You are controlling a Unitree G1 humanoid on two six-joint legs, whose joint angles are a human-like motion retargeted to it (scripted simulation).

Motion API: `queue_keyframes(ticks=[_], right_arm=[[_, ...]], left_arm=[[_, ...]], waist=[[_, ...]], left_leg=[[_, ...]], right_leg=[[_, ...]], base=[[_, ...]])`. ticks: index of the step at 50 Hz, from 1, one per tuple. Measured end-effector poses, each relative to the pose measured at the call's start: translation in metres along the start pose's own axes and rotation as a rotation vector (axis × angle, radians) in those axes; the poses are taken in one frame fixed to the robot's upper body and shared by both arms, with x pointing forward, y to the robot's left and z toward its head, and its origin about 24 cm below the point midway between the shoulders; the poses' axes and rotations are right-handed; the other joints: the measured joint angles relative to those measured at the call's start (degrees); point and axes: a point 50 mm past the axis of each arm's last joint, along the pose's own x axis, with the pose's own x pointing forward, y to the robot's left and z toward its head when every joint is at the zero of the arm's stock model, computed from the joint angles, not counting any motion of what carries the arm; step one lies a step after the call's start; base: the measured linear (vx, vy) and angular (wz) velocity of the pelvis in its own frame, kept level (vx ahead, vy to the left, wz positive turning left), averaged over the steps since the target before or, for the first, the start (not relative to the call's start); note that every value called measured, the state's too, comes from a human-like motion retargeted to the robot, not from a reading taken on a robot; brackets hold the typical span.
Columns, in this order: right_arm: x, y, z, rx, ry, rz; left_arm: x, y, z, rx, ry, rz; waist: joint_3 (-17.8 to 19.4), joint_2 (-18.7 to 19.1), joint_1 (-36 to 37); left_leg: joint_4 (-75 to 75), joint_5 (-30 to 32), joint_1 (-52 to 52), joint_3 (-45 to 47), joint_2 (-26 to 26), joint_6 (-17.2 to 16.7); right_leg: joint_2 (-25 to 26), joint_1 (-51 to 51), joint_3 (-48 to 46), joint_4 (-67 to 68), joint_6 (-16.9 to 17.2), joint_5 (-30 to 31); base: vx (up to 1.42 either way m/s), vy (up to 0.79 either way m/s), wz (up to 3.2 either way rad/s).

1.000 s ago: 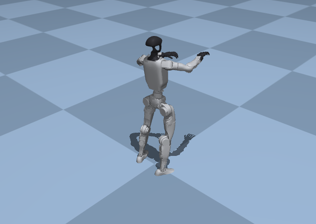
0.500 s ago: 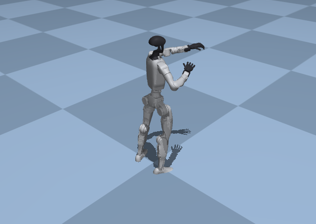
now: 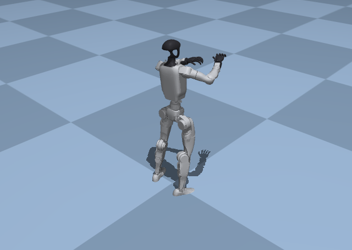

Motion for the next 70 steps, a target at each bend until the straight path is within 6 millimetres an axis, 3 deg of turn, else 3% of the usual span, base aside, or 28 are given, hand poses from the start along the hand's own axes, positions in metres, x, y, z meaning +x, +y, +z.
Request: queue_keyframes(ticks=[6,11,14,18,23,27,31,35,39,43,46,52,56,60,65,70], right_arm=[[0.019,0.026,-0.054,0.039,0.292,0.229],[0.017,0.036,-0.061,0.111,0.339,0.32],[0.015,0.034,-0.042,0.106,0.227,0.29],[0.005,0.022,0.002,0.117,-0.01,0.202],[-0.027,0.0,0.062,0.237,-0.29,0.069],[-0.058,-0.018,0.096,0.326,-0.483,-0.012],[-0.08,-0.031,0.115,0.388,-0.597,-0.014],[-0.091,-0.042,0.122,0.394,-0.644,-0.02],[-0.096,-0.047,0.124,0.407,-0.67,0.005],[-0.097,-0.044,0.122,0.443,-0.658,0.04],[-0.091,-0.036,0.114,0.393,-0.609,0.069],[-0.064,-0.001,0.087,0.415,-0.373,0.179],[-0.039,0.015,0.074,0.411,-0.272,0.248],[-0.008,0.02,0.057,0.327,-0.174,0.223],[0.027,0.024,0.019,0.098,0.016,0.163],[0.041,0.035,-0.024,-0.053,0.247,0.266]], left_arm=[[-0.026,-0.036,-0.012,-0.104,0.133,-0.169],[-0.055,-0.059,-0.034,-0.158,0.297,-0.324],[-0.074,-0.062,-0.05,-0.174,0.402,-0.375],[-0.097,-0.052,-0.075,-0.158,0.56,-0.348],[-0.124,-0.03,-0.111,-0.091,0.76,-0.263],[-0.153,-0.012,-0.14,0.03,0.917,-0.223],[-0.196,0.004,-0.166,0.164,1.134,-0.225],[-0.243,0.018,-0.179,0.244,1.375,-0.212],[-0.263,0.025,-0.181,0.227,1.491,-0.197],[-0.254,0.026,-0.182,0.187,1.452,-0.215],[-0.225,0.023,-0.181,0.153,1.307,-0.286],[-0.13,0.008,-0.16,0.031,0.958,-0.284],[-0.073,-0.005,-0.122,-0.072,0.688,-0.266],[-0.029,-0.011,-0.073,-0.121,0.409,-0.221],[0.003,-0.01,-0.016,-0.127,0.117,-0.143],[0.021,-0.011,0.019,-0.159,-0.05,-0.134]], waist=[[0.5,-0.9,5.1],[0.6,-0.9,7.2],[0.8,-0.6,7.5],[1.3,0.2,6.8],[1.3,1.6,4.6],[1.3,3.0,1.6],[1.6,4.5,-2.3],[2.0,5.8,-6.1],[2.0,7.0,-9.4],[1.6,7.8,-11.7],[0.9,8.2,-12.3],[-0.1,7.6,-11.1],[-0.5,6.6,-8.7],[-0.9,5.4,-5.3],[-1.3,3.8,-0.6],[-1.7,2.7,3.5]], left_leg=[[-0.3,0.5,-0.9,-3.1,-0.2,-0.4],[-0.8,1.1,-1.5,-4.7,-0.5,-0.6],[-1.0,1.3,-1.7,-5.0,-0.8,-0.5],[-1.2,1.3,-1.5,-4.5,-1.0,-0.2],[-1.1,1.2,-1.3,-2.3,-0.3,0.0],[-1.0,1.1,-0.9,0.1,0.4,-0.1],[-1.1,1.0,-0.2,2.6,0.7,0.0],[-1.3,1.1,0.6,5.1,1.0,0.0],[-1.3,1.2,1.0,6.9,1.3,-0.1],[-1.1,1.0,1.0,8.4,1.5,-0.3],[-0.9,0.8,0.9,9.2,1.6,-0.5],[-0.3,0.0,0.9,8.4,0.8,-0.2],[0.0,-0.4,1.0,6.8,0.3,0.1],[0.1,-0.7,1.0,4.7,-0.1,0.2],[0.1,-0.7,0.8,1.8,-0.5,0.1],[-0.1,-0.4,0.3,-0.7,-0.5,-0.3]], right_leg=[[-0.2,1.1,-3.2,0.1,-0.7,-0.2],[-0.5,1.5,-5.0,-0.1,-0.9,-0.3],[-0.7,1.5,-5.4,-0.2,-0.6,-0.2],[-0.8,1.4,-5.0,-0.3,0.0,-0.1],[0.0,0.1,-2.7,-0.5,0.3,0.2],[0.9,-1.3,-0.1,-0.3,0.3,0.4],[1.4,-2.4,2.6,-0.1,0.3,0.6],[2.1,-3.3,5.2,-0.3,0.3,1.0],[2.8,-3.9,6.8,-0.8,0.3,1.5],[3.2,-4.6,8.1,-1.2,0.3,2.1],[3.4,-5.1,8.7,-1.2,0.3,2.5],[2.1,-4.6,8.1,-0.6,0.3,2.2],[1.1,-3.6,6.8,-0.2,0.3,1.7],[0.4,-2.3,4.9,0.0,0.3,1.3],[-0.4,-0.5,2.1,0.0,0.2,0.7],[-0.5,0.8,-0.5,-0.1,-0.3,0.3]], base=[[-0.01,0.01,0.54],[-0.01,0.01,0.35],[0.0,0.0,0.06],[0.0,0.0,-0.06],[-0.01,-0.03,-0.45],[-0.01,-0.03,-0.62],[-0.01,-0.01,-0.64],[-0.02,-0.01,-0.63],[-0.02,0.0,-0.48],[-0.01,0.01,-0.35],[0.0,0.01,-0.2],[0.01,0.05,0.13],[0.02,0.05,0.37],[0.02,0.02,0.5],[0.02,0.01,0.58],[0.01,-0.02,0.54]])
